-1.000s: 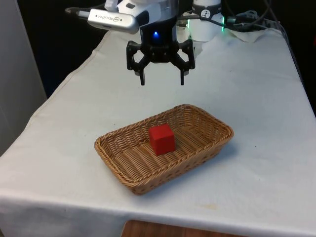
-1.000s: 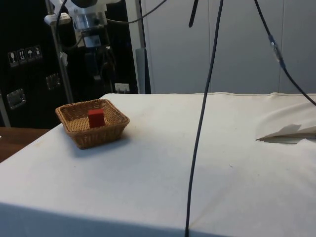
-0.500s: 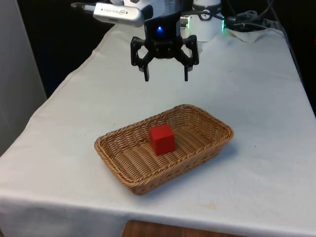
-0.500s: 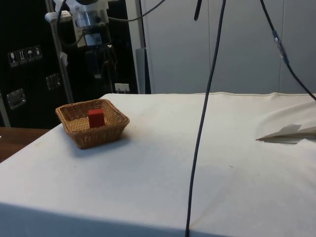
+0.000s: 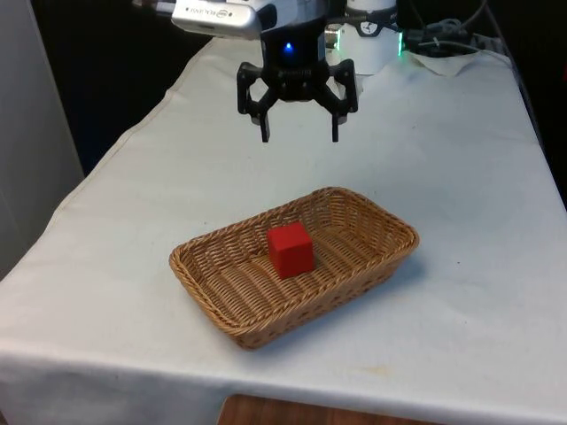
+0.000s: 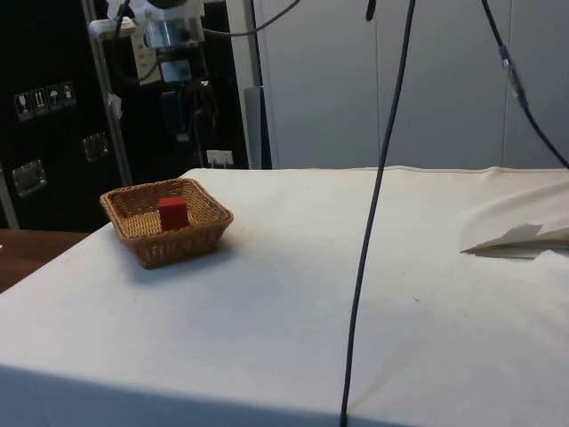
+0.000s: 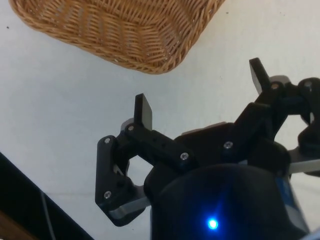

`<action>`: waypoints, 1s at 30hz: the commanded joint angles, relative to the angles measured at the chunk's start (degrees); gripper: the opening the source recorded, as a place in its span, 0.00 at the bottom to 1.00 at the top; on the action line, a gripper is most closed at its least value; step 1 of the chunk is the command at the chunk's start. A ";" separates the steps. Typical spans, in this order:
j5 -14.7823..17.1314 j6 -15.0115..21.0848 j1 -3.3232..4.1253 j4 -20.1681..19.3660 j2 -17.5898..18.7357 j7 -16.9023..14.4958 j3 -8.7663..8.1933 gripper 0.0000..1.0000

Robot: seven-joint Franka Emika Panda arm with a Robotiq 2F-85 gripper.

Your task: Pick up the cube and place it into the basket.

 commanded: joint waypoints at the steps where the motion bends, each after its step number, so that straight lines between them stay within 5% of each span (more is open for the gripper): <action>1: -0.57 1.60 0.69 -1.83 -1.20 0.40 -0.40 1.00; 4: -0.74 2.58 0.80 -3.38 -2.12 0.46 -0.40 1.00; 5: -0.23 0.97 0.23 -1.60 -0.97 0.06 0.00 1.00; 6: -0.80 2.81 0.86 -3.78 -2.41 0.46 -0.40 1.00; 8: -0.86 3.44 0.97 -4.58 -2.86 0.46 -0.34 1.00; 13: -1.03 5.27 1.20 -7.22 -4.41 0.46 -0.29 1.00; 14: -0.52 3.72 0.63 -5.67 -3.44 0.06 0.11 1.00; 15: -1.09 5.61 1.20 -7.68 -4.70 0.46 -0.23 1.00; 23: -1.43 8.88 1.49 -11.92 -7.16 0.52 0.00 1.00; 24: -0.92 7.68 1.03 -11.00 -6.53 0.06 0.34 1.00; 25: -1.49 9.22 1.55 -12.49 -7.51 0.52 0.00 1.00; 30: -1.89 11.40 1.66 -15.70 -9.45 0.63 0.23 1.00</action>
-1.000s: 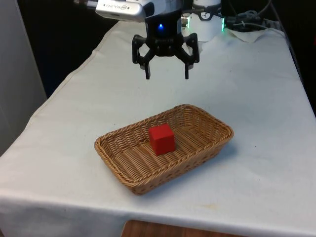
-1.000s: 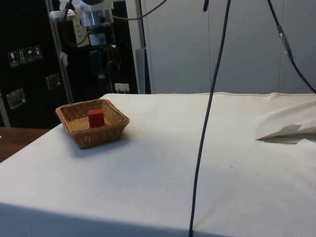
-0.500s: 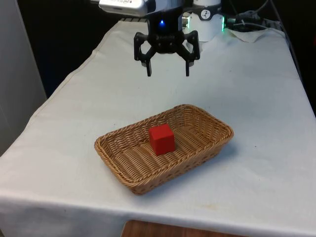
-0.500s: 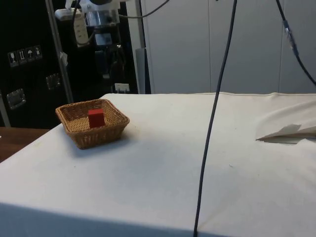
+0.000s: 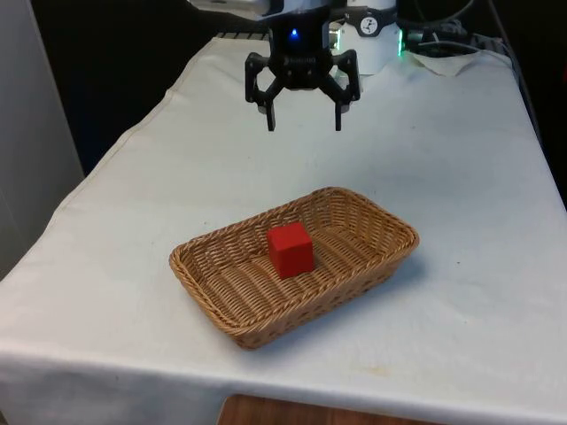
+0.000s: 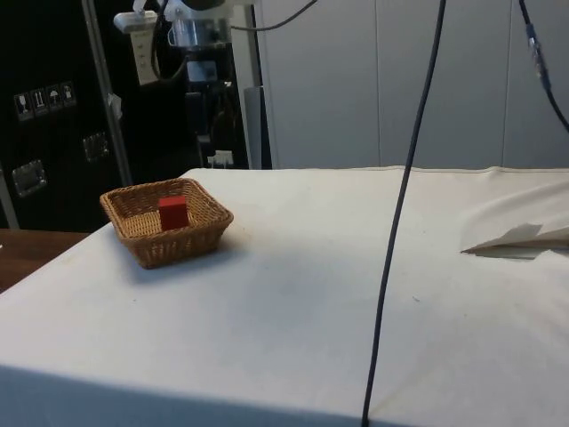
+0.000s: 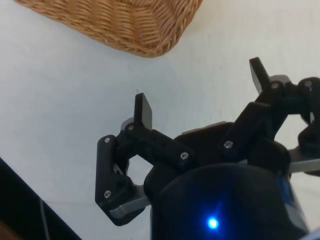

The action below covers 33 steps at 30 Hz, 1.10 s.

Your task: Pick up the cube and place it into the basket.

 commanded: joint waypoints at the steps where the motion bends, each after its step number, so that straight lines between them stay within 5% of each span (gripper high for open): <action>1: -0.52 1.43 0.46 -1.15 -0.80 0.57 -0.29 1.00; 3: -0.06 0.86 0.06 -1.20 -0.80 0.00 0.06 1.00; 4: -0.57 2.12 0.52 -2.23 -1.49 0.57 -0.23 1.00; 20: -0.80 7.22 0.46 -11.46 -7.22 0.40 0.17 1.00; 33: -1.15 6.76 -0.06 -17.48 -12.49 0.00 0.34 1.00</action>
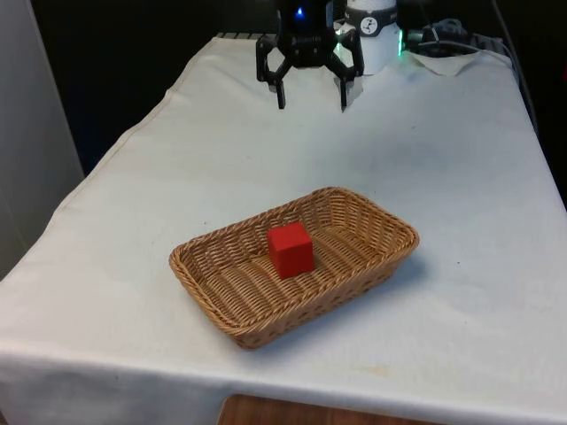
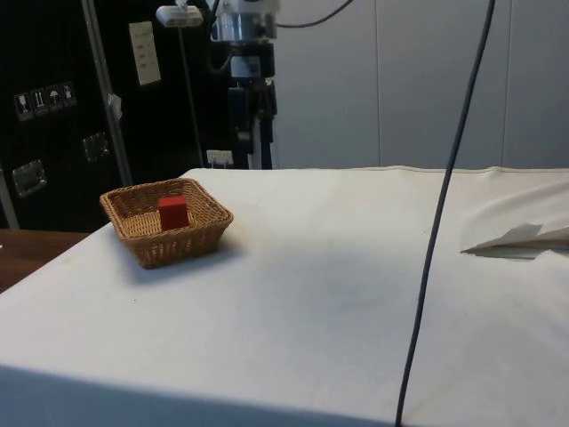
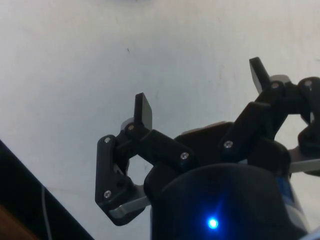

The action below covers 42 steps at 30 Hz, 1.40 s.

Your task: Pick up the cube and place it into the basket.

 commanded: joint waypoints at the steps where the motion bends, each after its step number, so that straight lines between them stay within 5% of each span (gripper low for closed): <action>1: -0.69 0.63 0.11 -0.80 -0.63 0.40 -0.23 1.00; 18: -2.98 -0.11 -0.34 -7.22 -6.53 0.11 -0.34 1.00; 42: -16.27 -0.63 -1.26 -15.70 -14.84 6.47 -0.63 1.00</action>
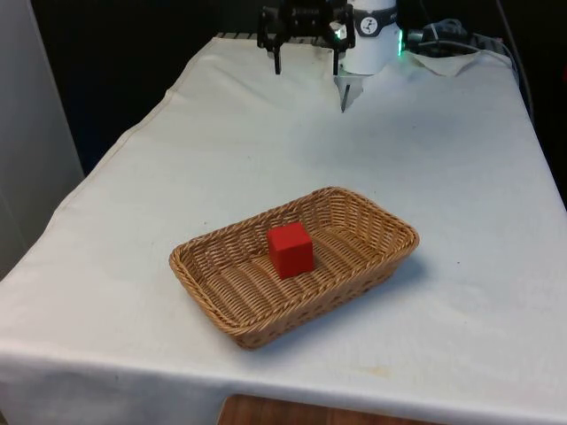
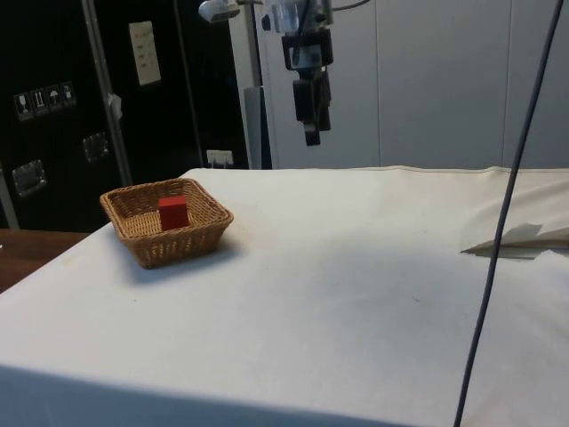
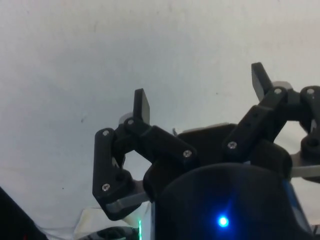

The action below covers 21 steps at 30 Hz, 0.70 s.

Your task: Pick up the cube and place it into the basket.

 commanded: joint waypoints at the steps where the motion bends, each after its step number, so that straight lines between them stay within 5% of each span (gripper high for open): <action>1: -1.43 -0.06 -0.23 -0.74 -1.03 1.03 -0.06 1.00; 21: -2.58 -0.46 -1.55 -4.93 -8.08 1.32 -0.80 1.00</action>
